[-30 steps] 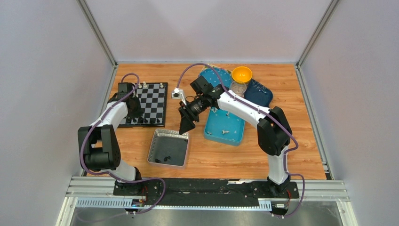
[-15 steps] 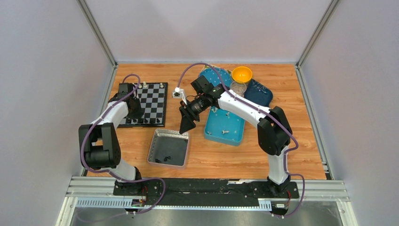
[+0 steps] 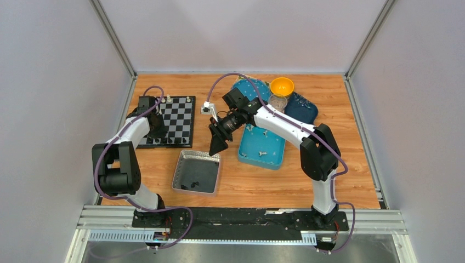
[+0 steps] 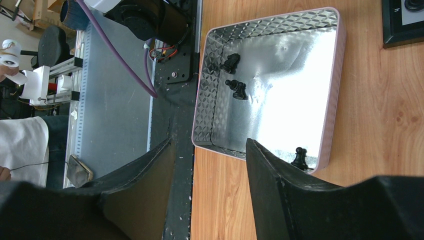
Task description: Set up the chess pieces on the board
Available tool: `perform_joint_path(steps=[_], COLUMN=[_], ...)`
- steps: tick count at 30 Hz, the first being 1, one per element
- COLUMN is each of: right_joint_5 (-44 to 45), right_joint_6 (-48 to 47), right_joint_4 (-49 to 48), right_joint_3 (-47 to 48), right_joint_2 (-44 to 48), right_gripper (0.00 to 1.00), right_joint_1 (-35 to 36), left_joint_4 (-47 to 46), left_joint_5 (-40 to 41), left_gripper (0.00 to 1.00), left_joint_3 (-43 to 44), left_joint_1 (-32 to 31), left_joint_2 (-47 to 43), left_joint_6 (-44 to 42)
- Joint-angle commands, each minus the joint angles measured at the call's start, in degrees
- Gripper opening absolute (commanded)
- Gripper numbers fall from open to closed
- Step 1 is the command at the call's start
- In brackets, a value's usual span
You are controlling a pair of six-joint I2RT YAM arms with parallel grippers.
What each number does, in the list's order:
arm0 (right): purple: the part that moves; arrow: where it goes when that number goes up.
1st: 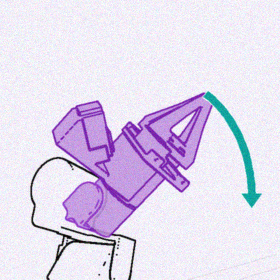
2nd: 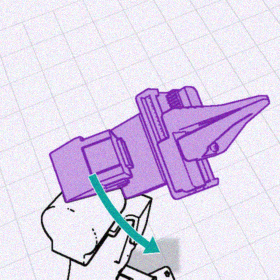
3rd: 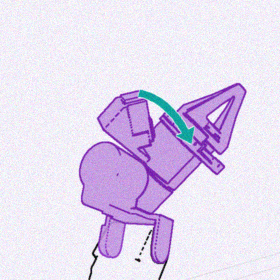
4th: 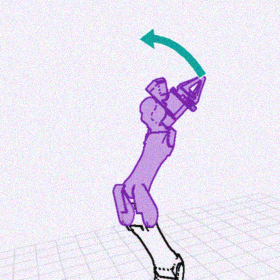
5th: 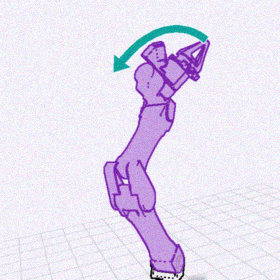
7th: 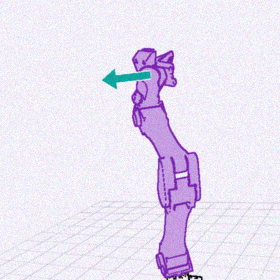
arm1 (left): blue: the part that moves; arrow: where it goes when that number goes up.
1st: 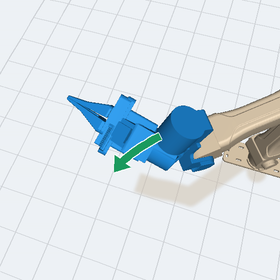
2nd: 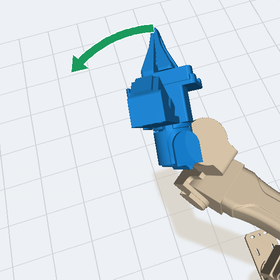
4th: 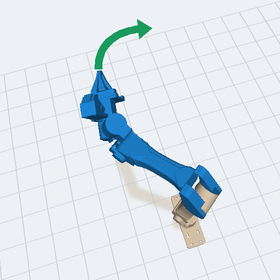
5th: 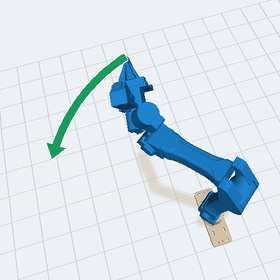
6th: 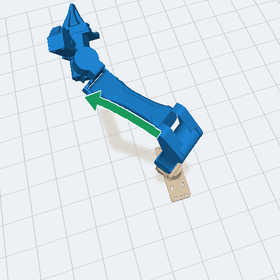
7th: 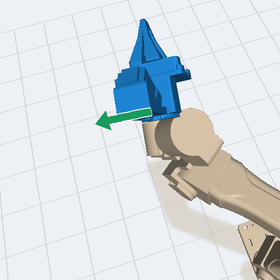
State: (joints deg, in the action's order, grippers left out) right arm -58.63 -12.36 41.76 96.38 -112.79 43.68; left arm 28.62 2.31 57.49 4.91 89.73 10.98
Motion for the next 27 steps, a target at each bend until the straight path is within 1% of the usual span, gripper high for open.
perform_joint_path(steps=[1,7,9,13,14,18,23,24,27], right_joint_5=[-1.31,-1.31,-1.31,-1.31,-1.40,-1.31,-0.96,-0.96,-0.87], right_joint_6=[-0.82,-0.82,-0.82,-0.82,-0.91,-1.00,-2.05,-2.31,-3.72], right_joint_4=[-0.10,-0.10,-0.10,-0.01,-0.10,-0.01,0.52,0.60,1.31], right_joint_3=[0.39,0.39,0.22,0.21,0.21,0.30,0.39,0.39,0.56], right_joint_2=[1.35,1.35,1.43,1.35,1.52,1.52,1.70,1.79,1.87], right_gripper=[0.58,0.58,0.58,0.58,0.58,0.58,0.58,0.58,0.58], right_joint_1=[-0.26,-0.35,-0.35,-0.44,-0.44,-0.44,-0.44,-0.44,-0.53], left_joint_4=[0.91,1.44,1.52,1.96,2.05,2.58,3.90,4.07,4.51], left_joint_5=[1.12,1.12,1.12,0.95,0.86,0.24,0.15,0.24,0.07], left_gripper=[0.27,0.30,0.34,0.36,0.38,0.40,0.41,0.43,0.45], left_joint_3=[1.92,2.71,2.89,3.76,3.94,5.17,7.01,7.10,7.28], left_joint_1=[0.19,0.28,0.19,0.19,0.19,0.19,0.19,0.19,0.28], left_joint_2=[0.18,0.09,0.09,-0.17,-0.26,-0.79,-2.54,-3.07,-5.70], left_joint_6=[-0.88,-0.79,-0.61,-0.44,-0.35,0.00,-0.26,-0.17,-0.08])
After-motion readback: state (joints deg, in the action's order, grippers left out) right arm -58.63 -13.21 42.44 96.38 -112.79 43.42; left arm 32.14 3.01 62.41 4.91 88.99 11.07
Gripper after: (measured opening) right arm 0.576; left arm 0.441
